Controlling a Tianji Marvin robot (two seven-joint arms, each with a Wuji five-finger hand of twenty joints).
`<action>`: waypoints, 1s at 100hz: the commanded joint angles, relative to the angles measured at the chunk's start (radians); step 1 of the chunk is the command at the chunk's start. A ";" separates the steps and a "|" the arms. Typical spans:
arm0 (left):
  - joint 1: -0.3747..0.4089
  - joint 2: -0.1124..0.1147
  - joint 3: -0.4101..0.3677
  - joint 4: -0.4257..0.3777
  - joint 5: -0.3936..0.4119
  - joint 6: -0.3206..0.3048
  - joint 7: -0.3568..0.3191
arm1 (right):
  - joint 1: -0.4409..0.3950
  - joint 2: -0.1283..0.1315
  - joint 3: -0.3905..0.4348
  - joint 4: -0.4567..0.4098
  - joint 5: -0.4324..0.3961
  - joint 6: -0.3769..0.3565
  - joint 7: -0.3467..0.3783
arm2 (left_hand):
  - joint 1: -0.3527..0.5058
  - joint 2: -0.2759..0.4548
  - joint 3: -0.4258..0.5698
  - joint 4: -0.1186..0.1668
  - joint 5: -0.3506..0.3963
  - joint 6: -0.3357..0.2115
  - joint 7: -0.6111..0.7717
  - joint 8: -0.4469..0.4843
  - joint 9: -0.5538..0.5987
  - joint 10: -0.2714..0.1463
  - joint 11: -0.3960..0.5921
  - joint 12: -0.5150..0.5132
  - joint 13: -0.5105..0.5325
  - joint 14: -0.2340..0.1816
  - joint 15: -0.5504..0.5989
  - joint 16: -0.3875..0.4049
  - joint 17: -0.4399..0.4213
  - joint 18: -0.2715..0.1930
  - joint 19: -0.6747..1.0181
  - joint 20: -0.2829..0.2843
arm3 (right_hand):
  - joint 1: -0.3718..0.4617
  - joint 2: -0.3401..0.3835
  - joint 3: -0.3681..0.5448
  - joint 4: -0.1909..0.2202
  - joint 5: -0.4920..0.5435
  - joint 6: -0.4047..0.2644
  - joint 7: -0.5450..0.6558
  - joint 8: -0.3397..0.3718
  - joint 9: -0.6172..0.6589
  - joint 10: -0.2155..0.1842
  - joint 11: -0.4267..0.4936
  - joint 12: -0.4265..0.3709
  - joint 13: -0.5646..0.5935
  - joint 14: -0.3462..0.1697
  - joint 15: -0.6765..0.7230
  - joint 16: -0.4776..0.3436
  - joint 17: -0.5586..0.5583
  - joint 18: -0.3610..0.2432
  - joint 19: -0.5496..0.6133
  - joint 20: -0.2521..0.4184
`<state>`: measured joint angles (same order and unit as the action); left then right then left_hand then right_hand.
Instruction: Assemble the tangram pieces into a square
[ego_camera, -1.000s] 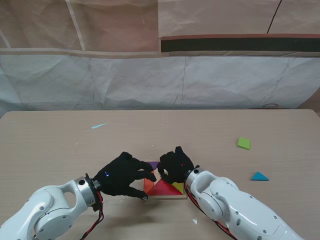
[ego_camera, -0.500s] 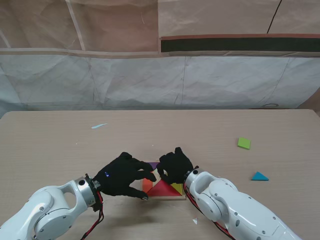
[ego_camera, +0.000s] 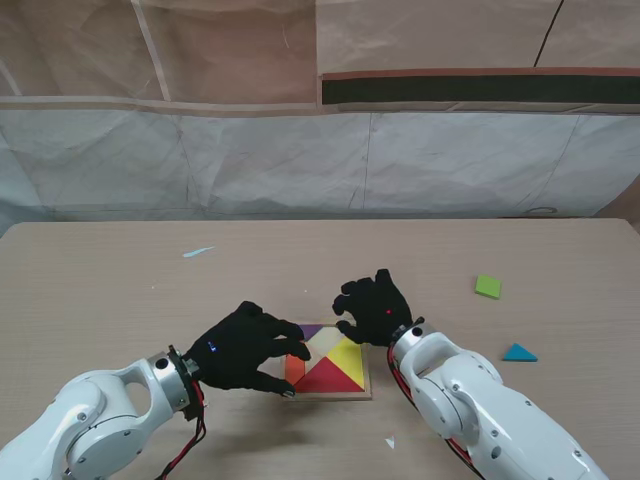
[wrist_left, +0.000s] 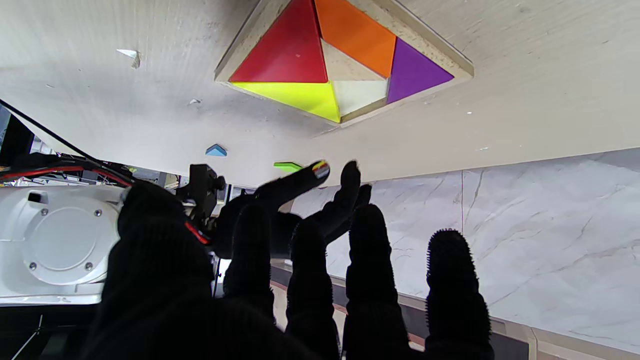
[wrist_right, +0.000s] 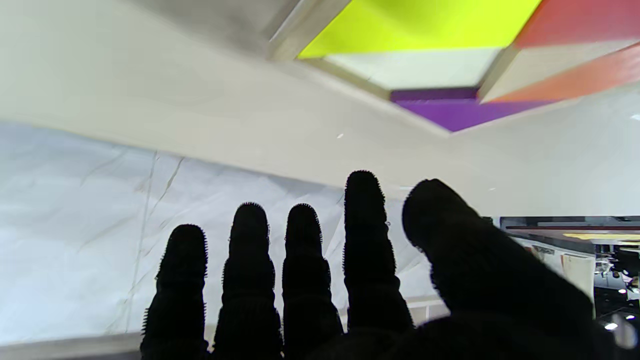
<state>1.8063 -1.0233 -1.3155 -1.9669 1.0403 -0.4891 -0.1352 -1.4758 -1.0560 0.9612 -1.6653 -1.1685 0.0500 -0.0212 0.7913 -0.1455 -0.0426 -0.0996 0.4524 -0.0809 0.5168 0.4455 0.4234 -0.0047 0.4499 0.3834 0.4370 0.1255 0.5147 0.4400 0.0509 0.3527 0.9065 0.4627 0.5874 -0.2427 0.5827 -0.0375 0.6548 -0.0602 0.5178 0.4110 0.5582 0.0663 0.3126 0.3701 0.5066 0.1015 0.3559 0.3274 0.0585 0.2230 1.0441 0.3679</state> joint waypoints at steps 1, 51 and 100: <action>0.004 -0.003 -0.006 -0.012 -0.001 0.001 -0.013 | -0.026 0.011 0.040 -0.039 -0.022 -0.020 0.018 | 0.028 0.048 -0.003 0.024 0.008 0.001 -0.005 0.006 -0.002 -0.018 -0.024 -0.004 0.015 -0.016 -0.001 0.011 -0.005 -0.003 0.008 0.007 | -0.024 0.045 -0.050 0.062 -0.022 0.029 -0.096 0.078 0.010 0.011 0.002 0.021 0.016 0.000 0.013 0.018 0.017 0.012 0.027 0.020; -0.031 -0.001 0.030 -0.019 -0.028 0.018 -0.049 | -0.199 0.031 0.412 -0.124 -0.125 -0.158 0.191 | 0.027 0.048 -0.002 0.024 0.007 0.001 -0.006 0.007 -0.003 -0.019 -0.025 -0.004 0.017 -0.017 -0.001 0.011 -0.005 -0.003 0.008 0.007 | -0.200 -0.031 -0.058 0.007 -0.243 0.130 -0.295 0.117 -0.097 0.012 -0.058 0.058 -0.016 -0.021 0.003 0.032 0.069 -0.020 0.006 0.083; -0.049 0.003 0.066 -0.045 -0.008 0.074 -0.086 | 0.031 0.054 0.395 0.120 -0.062 -0.162 0.347 | 0.027 0.049 -0.002 0.024 0.006 -0.001 -0.005 0.008 -0.002 -0.019 -0.024 -0.003 0.018 -0.017 -0.002 0.012 -0.003 -0.002 0.009 0.008 | -0.171 -0.096 -0.040 0.012 -0.529 0.308 -0.503 0.212 -0.352 0.076 -0.092 0.069 -0.197 -0.016 -0.105 -0.038 -0.021 -0.125 -0.124 -0.092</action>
<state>1.7595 -1.0199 -1.2522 -2.0040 1.0300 -0.4226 -0.2019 -1.4659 -1.0089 1.3539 -1.5657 -1.2184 -0.1099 0.3132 0.7914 -0.1455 -0.0426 -0.0996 0.4524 -0.0809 0.5168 0.4455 0.4234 -0.0047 0.4499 0.3834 0.4370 0.1260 0.5147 0.4400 0.0509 0.3526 0.9065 0.4627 0.4233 -0.3159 0.5338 -0.0085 0.1560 0.2149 0.0389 0.6097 0.2518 0.1202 0.2090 0.4182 0.3449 0.0849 0.2543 0.2962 0.0445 0.2230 0.9332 0.3062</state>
